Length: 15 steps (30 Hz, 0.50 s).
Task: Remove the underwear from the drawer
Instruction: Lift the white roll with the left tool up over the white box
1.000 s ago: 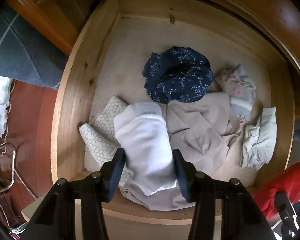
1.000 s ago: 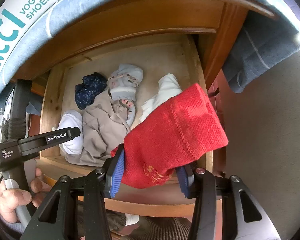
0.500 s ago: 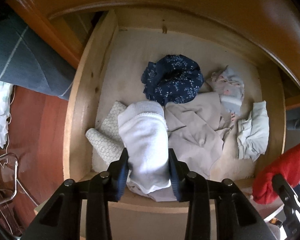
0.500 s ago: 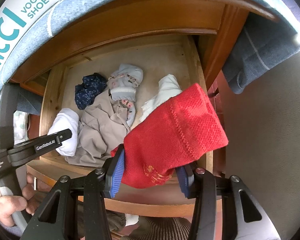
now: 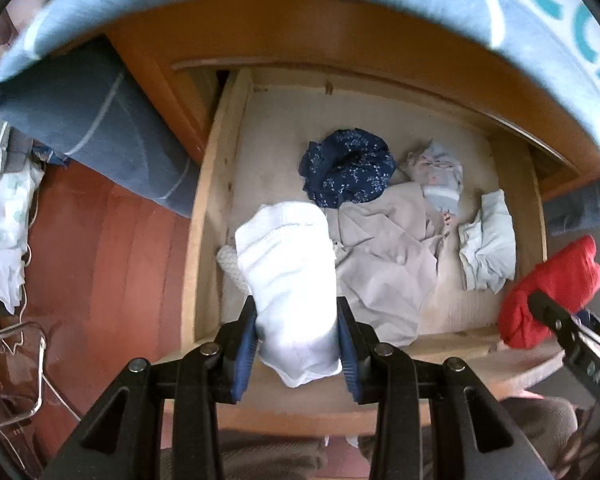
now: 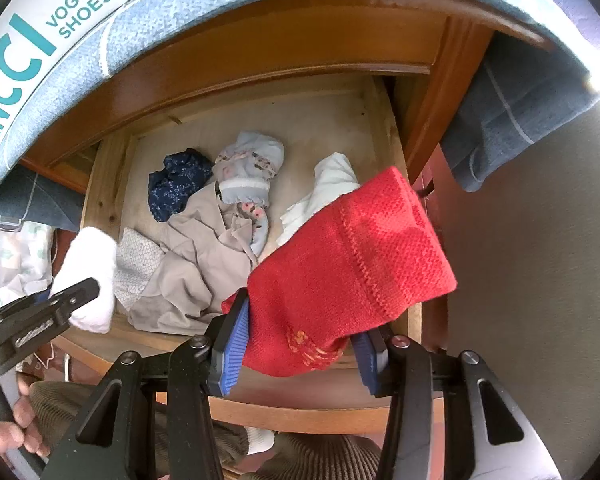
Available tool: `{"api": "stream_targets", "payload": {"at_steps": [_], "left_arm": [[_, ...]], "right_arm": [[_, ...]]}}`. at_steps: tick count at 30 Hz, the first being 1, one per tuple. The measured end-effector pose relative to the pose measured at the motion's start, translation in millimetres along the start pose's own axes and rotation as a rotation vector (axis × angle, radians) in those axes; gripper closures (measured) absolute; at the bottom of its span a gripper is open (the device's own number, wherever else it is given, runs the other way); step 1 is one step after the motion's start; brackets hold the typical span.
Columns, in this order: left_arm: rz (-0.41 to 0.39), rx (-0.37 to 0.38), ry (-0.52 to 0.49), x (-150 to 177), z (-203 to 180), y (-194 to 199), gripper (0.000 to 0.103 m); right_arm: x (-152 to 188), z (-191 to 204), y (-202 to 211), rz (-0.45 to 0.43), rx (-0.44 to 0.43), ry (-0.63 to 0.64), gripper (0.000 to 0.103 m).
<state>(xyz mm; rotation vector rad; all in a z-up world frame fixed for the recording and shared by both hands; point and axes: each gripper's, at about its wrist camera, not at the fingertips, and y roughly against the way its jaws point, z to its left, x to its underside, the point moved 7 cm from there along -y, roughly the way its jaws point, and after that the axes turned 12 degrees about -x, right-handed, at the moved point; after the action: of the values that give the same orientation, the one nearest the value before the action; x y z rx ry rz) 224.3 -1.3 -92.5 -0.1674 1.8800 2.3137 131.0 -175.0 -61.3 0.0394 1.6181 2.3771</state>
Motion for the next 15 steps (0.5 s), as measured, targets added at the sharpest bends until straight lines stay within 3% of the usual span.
{"api": "stream_targets", "payload": {"at_steps": [9,15], "left_arm": [[-0.109,-0.019,-0.039,13,13,36,0.067],[-0.155,0.018,-0.030,18,21,60,0.067]], "right_arm": [[0,0,2,-0.007,0.008,0.003,0.059],[0,1,1,-0.010,0.007,0.002,0.059]]}}
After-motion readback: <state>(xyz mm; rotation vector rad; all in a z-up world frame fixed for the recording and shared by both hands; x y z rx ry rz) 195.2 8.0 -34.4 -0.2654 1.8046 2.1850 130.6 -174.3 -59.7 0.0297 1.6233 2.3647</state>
